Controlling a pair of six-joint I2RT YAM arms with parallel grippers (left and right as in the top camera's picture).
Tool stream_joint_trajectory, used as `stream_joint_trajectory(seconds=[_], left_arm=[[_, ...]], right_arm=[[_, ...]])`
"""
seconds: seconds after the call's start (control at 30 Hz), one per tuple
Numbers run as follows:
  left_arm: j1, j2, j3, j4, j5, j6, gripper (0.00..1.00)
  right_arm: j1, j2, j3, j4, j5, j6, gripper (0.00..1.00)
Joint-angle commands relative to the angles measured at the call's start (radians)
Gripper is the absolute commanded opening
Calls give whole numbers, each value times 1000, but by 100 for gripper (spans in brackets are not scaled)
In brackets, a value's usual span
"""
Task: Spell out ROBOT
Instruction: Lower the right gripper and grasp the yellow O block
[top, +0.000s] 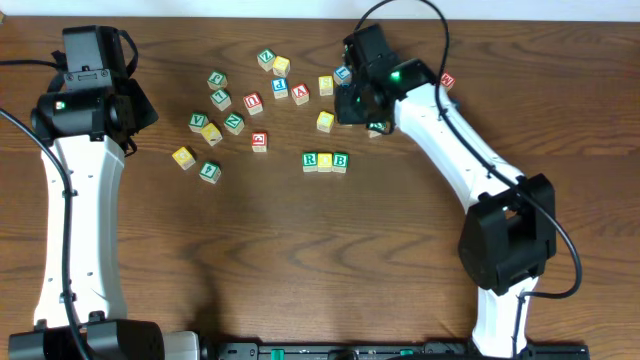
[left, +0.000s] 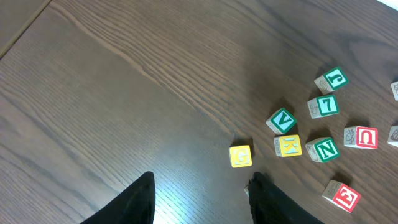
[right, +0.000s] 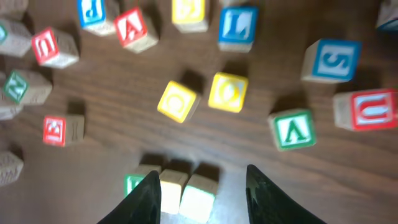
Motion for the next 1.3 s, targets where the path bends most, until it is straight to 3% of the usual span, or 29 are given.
stream_joint_trajectory(seconds=[0.0,0.37,0.4,1.27], left_arm=[[4,-10,-16,1,-20,-5,48],[4,-10,-16,1,-20,-5,49],[4,-10,-16,1,-20,-5,100],[4,-10,-16,1,-20,-5,98]], right_arm=[[-19,-10,15,11,18,8,40],[-16,43,13,135,63,104,42],[-16,54,13,142,63,111,42],[-11,255,13,240,71,142,43]])
